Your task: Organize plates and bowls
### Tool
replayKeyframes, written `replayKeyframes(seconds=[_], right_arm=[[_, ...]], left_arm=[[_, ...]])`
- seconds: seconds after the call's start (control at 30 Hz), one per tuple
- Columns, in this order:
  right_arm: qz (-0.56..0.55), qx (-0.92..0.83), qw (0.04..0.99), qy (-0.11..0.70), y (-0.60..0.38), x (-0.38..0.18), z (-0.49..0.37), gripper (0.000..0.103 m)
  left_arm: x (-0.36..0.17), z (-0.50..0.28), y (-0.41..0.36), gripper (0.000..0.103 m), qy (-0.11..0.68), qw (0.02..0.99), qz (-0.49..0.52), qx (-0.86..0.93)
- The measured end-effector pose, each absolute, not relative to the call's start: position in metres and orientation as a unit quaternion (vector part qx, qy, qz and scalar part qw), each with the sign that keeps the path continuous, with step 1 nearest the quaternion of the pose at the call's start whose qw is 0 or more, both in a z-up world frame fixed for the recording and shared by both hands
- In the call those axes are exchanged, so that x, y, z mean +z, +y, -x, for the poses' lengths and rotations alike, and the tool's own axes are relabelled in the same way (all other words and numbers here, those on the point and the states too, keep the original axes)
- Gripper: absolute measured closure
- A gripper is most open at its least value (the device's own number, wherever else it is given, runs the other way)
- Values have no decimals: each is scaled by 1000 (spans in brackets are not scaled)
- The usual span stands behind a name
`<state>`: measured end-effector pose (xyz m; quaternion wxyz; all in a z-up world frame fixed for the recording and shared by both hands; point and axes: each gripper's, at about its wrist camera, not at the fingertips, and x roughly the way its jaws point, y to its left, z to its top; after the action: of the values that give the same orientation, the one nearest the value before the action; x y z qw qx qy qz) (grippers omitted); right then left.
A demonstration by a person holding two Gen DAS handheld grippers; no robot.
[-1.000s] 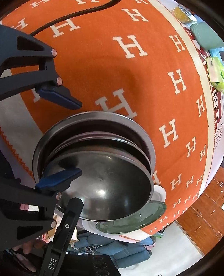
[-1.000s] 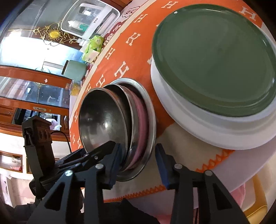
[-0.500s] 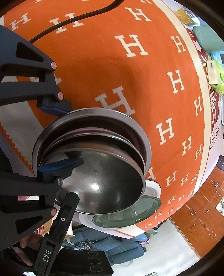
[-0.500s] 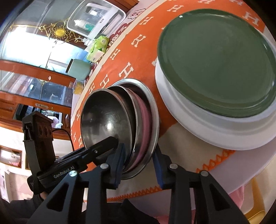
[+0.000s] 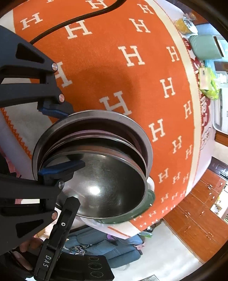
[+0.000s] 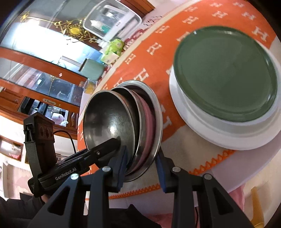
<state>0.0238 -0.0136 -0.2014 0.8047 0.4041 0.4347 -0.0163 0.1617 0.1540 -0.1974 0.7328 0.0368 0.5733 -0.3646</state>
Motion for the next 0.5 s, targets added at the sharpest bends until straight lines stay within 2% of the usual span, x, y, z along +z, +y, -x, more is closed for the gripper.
replayKeyframes(seconds=[0.5], right_arm=[[-331, -20, 841, 426, -52, -157, -6, 72]], left_arm=[[-165, -137, 119, 60, 538, 750, 9, -384]])
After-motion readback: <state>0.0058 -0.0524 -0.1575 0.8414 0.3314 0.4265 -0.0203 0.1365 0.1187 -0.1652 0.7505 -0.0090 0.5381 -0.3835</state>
